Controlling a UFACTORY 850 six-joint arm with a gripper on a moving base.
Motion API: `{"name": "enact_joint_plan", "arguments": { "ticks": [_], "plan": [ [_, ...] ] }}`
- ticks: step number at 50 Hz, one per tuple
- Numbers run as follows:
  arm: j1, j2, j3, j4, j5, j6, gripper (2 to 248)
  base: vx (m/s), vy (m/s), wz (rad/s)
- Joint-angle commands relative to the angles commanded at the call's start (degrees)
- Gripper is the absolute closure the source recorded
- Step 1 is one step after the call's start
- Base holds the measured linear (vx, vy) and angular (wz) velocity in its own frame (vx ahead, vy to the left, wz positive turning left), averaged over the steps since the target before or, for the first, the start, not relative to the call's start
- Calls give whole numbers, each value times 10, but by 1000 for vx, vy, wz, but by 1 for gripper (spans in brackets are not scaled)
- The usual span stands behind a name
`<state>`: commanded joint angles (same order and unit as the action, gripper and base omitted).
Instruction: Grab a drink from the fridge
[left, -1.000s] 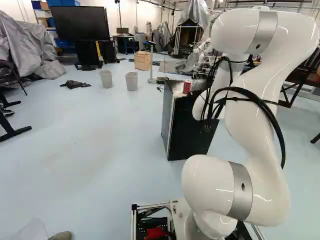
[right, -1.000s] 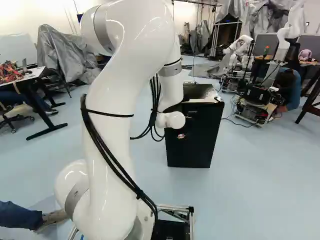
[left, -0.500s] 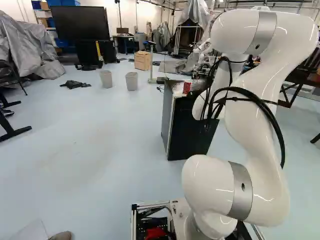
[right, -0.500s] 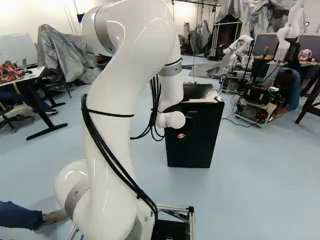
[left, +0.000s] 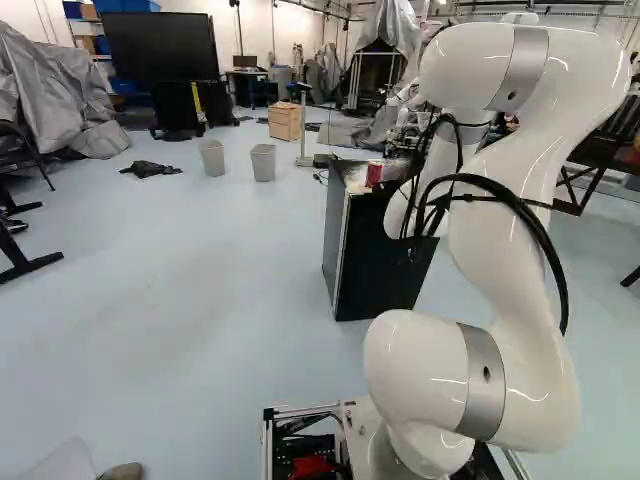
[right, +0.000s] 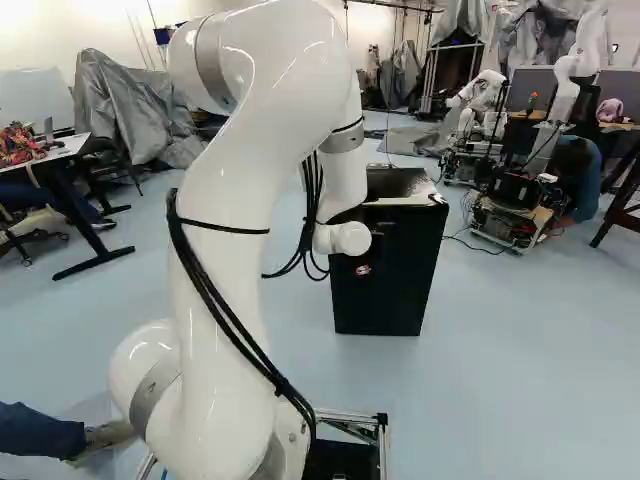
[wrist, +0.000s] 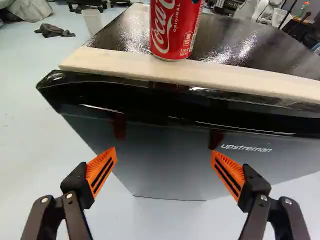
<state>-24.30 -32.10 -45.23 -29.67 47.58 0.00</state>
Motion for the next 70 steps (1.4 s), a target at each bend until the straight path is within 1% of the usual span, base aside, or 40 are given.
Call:
{"name": "enact_joint_plan", "arguments": {
  "ticks": [12, 28, 33, 38, 45, 55, 62, 70],
  "plan": [
    [-1, 3, 5, 0, 0, 0, 3, 0, 0, 0],
    [-12, 33, 47, 0, 0, 0, 3, 0, 0, 0],
    [-15, 44, 62, 7, 3, 0, 3, 0, 0, 0],
    [-18, 54, 77, 22, 12, 0, 3, 0, 0, 0],
    [-22, 70, 98, 51, 38, 0, 3, 0, 0, 0],
    [-23, 93, 130, 90, 91, 0, 3, 0, 0, 0],
    [-18, 109, 150, 111, 133, 0, 3, 0, 0, 0],
    [-6, 118, 162, 134, 181, 0, 3, 0, 0, 0]
  ]
}}
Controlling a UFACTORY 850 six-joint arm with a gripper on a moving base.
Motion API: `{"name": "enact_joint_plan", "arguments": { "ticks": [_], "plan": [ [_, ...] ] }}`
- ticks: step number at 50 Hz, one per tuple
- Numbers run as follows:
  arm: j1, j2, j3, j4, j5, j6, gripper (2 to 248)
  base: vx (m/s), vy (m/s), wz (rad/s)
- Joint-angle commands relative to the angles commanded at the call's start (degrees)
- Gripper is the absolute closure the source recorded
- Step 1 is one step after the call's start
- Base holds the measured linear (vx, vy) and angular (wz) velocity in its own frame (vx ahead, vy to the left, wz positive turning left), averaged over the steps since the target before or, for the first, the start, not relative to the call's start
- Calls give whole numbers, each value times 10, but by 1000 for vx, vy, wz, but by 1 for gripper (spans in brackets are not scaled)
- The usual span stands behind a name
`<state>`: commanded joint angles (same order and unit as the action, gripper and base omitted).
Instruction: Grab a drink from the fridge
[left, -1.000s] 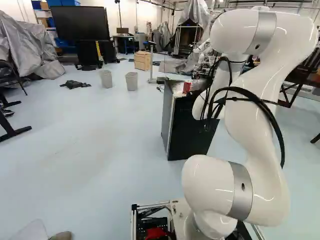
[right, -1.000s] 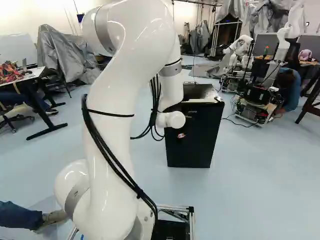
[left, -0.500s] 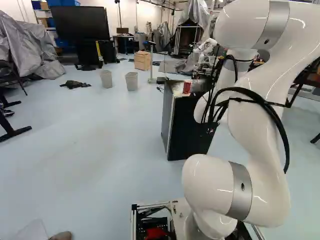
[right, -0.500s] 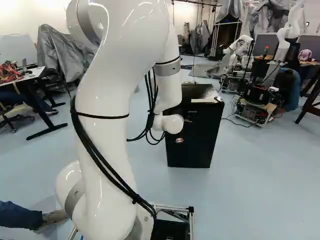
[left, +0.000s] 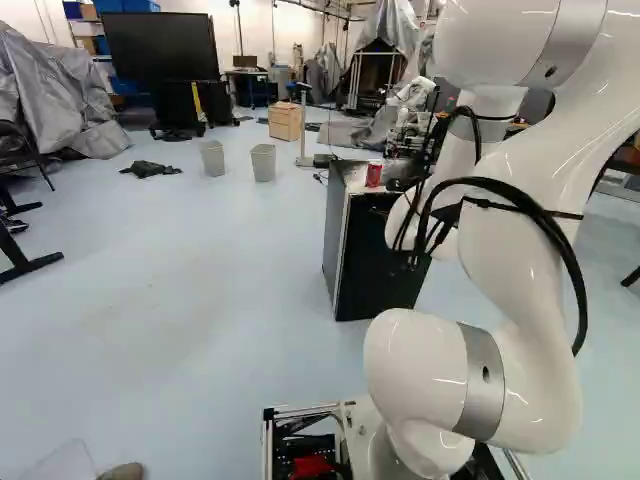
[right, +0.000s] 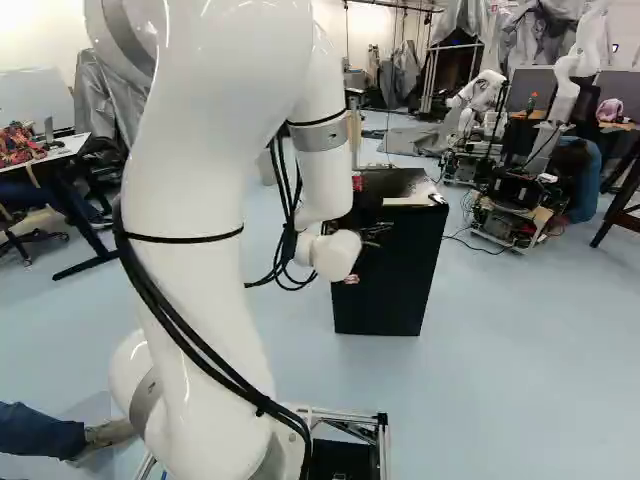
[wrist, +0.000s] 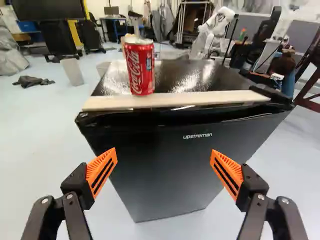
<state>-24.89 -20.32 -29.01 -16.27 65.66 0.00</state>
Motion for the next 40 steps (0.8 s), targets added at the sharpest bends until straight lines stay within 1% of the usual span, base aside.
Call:
{"name": "enact_joint_plan", "arguments": {
  "ticks": [10, 26, 31, 40],
  "plan": [
    [20, -1, -1, 28, 60, 0, 3, 0, 0, 0],
    [52, -16, -20, 72, 155, 0, 3, 0, 0, 0],
    [62, -22, -28, 79, 169, 0, 3, 0, 0, 0],
    [79, -34, -43, 82, 175, 0, 3, 0, 0, 0]
  ]
}}
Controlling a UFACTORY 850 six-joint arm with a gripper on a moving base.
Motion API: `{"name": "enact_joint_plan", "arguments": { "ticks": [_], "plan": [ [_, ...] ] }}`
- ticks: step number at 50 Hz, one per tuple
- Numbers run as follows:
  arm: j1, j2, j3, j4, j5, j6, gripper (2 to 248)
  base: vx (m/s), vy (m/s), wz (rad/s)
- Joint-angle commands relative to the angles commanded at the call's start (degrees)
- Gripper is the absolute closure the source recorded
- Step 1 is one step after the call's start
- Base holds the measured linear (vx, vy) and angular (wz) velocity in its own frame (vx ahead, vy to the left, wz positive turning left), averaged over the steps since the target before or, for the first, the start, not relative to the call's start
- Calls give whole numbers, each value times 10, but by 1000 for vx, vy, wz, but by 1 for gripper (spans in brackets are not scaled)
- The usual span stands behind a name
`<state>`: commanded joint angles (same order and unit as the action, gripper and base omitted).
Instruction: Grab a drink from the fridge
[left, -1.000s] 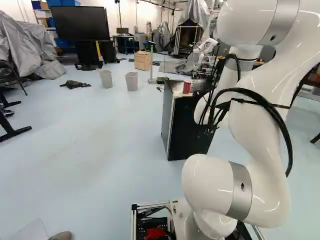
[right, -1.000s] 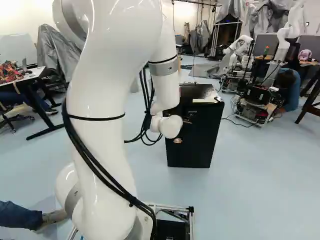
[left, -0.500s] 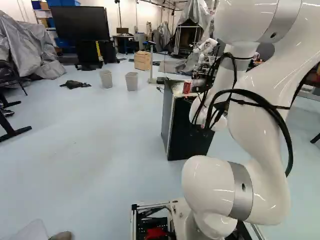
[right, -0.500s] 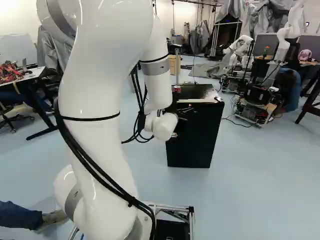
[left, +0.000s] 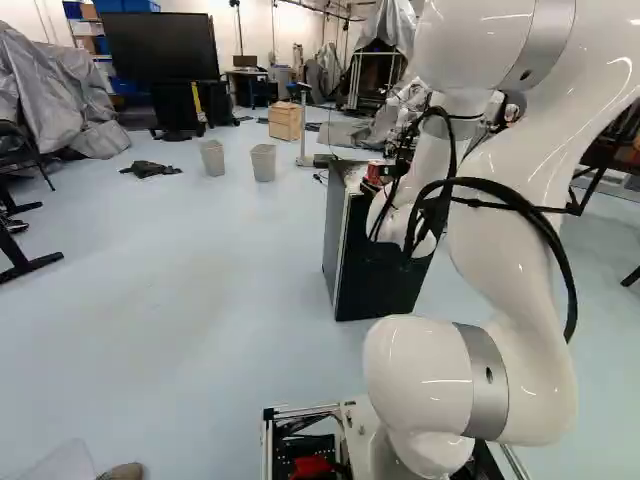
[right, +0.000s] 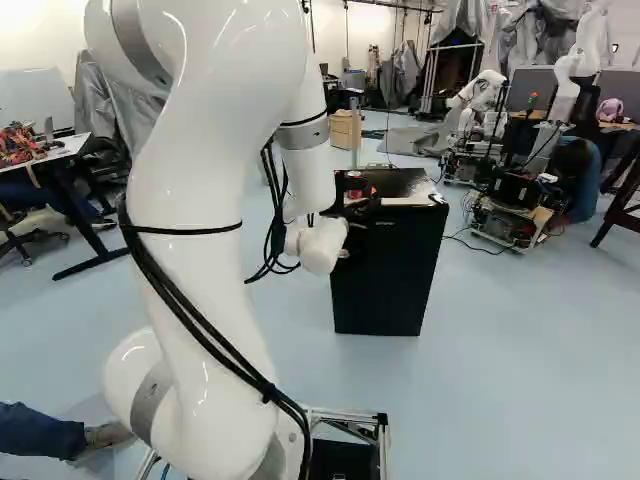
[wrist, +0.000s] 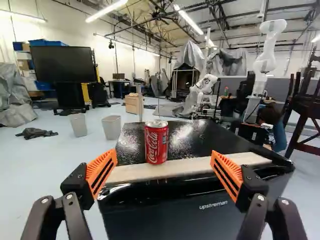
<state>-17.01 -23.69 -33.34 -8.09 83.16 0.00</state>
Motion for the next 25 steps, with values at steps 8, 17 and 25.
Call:
{"name": "enact_joint_plan", "arguments": {
  "ticks": [8, 17, 25],
  "plan": [
    [15, -11, -15, 0, -1, 0, 3, 0, 0, 0],
    [25, -30, -39, 0, -12, 0, 3, 0, 0, 0],
    [29, -49, -65, 0, -26, 0, 3, 0, 0, 0]
  ]
}}
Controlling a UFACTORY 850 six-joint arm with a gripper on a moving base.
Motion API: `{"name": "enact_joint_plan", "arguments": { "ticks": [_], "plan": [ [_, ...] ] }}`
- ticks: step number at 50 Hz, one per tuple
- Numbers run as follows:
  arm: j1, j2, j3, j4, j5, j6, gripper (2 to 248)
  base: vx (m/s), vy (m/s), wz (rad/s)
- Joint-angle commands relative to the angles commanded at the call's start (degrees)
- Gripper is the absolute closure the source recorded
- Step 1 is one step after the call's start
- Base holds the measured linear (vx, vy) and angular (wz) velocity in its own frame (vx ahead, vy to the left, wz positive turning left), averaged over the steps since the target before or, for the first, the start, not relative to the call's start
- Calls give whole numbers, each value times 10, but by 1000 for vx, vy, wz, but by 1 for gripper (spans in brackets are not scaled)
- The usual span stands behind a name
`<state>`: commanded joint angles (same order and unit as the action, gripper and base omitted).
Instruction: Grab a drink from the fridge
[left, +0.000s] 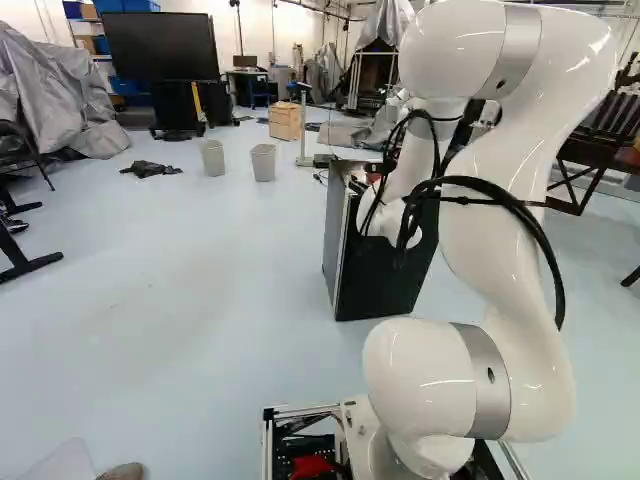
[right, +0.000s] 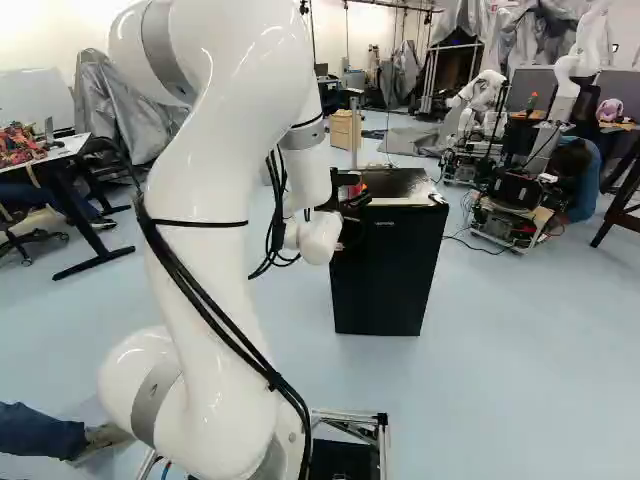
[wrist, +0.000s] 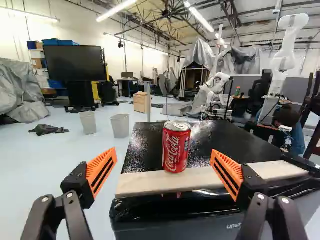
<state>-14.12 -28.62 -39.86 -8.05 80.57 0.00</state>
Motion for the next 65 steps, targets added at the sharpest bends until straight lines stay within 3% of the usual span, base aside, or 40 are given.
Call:
{"name": "enact_joint_plan", "arguments": {
  "ticks": [35, 51, 52, 56, 57, 61, 62, 65],
  "plan": [
    [-18, -86, -119, 0, -88, 0, 3, 0, 0, 0],
    [-17, -96, -133, 0, -91, 0, 3, 0, 0, 0],
    [-17, -96, -133, 0, -91, 0, 16, 0, 0, 0],
    [-15, -95, -132, 0, -91, 0, 16, 0, 0, 0],
    [-15, -95, -132, 0, -91, 0, 52, 0, 0, 0],
    [-13, -94, -131, 0, -91, 0, 52, 0, 0, 0],
    [-13, -94, -131, 0, -91, 0, 90, 0, 0, 0],
    [-12, -94, -131, 0, -91, 0, 90, 0, 0, 0]
  ]
}}
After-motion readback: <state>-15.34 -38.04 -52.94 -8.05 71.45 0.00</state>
